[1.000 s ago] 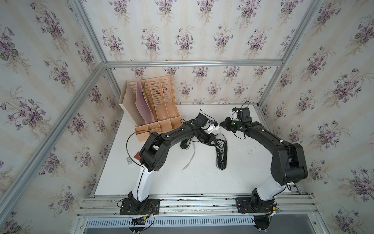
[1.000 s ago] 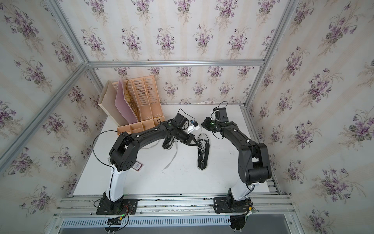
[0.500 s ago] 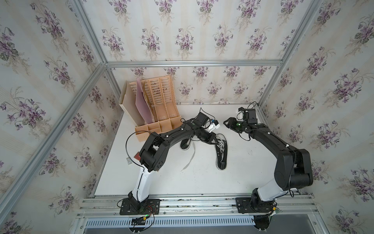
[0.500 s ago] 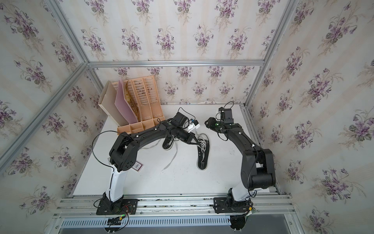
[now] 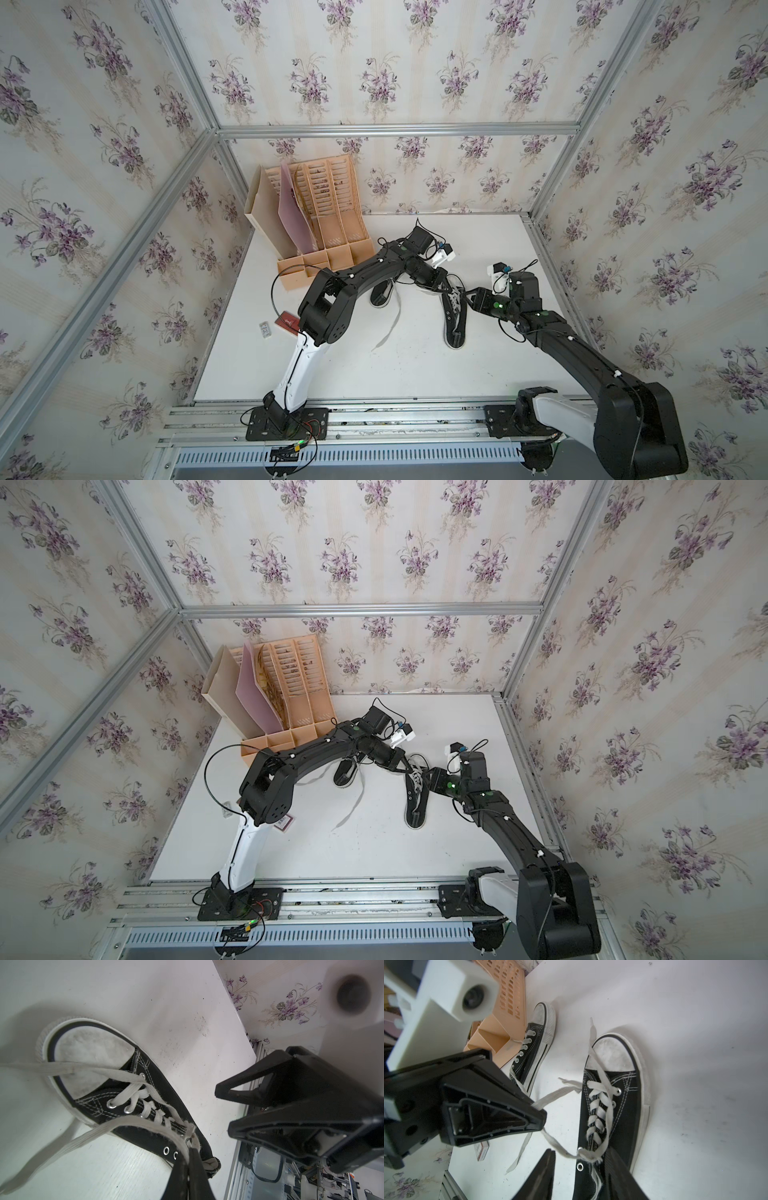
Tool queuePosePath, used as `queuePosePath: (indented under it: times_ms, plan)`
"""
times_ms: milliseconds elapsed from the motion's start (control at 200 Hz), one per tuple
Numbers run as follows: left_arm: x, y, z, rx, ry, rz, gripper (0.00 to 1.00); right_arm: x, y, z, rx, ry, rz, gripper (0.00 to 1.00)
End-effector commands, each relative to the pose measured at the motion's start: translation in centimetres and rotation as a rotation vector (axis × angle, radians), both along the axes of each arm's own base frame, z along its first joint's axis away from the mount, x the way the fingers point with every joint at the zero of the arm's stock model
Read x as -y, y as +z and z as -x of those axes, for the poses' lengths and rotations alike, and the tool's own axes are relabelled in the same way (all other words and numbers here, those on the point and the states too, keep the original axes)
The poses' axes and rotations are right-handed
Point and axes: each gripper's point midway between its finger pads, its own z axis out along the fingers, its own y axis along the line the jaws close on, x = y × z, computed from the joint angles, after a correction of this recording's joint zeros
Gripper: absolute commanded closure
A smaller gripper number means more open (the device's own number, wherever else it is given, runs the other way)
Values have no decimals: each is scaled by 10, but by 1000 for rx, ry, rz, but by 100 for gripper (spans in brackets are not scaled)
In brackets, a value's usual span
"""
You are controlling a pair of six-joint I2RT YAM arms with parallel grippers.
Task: Tie the shoes
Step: Wrap the shoelace around the shoelace.
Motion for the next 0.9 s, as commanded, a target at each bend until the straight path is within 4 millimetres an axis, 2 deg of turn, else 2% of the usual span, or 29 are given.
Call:
queuePosePath:
  times_ms: [0, 115, 450, 594, 689, 729, 769, 819, 894]
  plan:
    - [1, 1, 2, -12, -21, 4, 93, -16, 6, -5, 70, 62, 5, 55]
    - [2, 2, 1, -18, -20, 7, 93, -28, -1, -6, 67, 106, 44, 56]
    - [3, 2, 2, -22, -16, 12, 92, -34, -9, -23, 54, 127, 101, 61]
    - [4, 3, 1, -25, -11, 13, 91, -39, -11, -23, 43, 155, 105, 70]
    - [4, 3, 1, -27, -9, 16, 89, -39, -13, -23, 38, 152, 110, 85]
    - [4, 4, 1, -24, -10, 17, 86, -38, -14, -22, 35, 149, 112, 93]
    - [3, 5, -1, -21, -5, 13, 78, -37, -13, -23, 34, 145, 116, 100]
    - [0, 4, -3, -11, 7, -5, 65, -34, -13, -23, 34, 131, 127, 100]
    - [-8, 5, -10, 9, 34, -29, 54, -32, -14, -23, 30, 123, 140, 100]
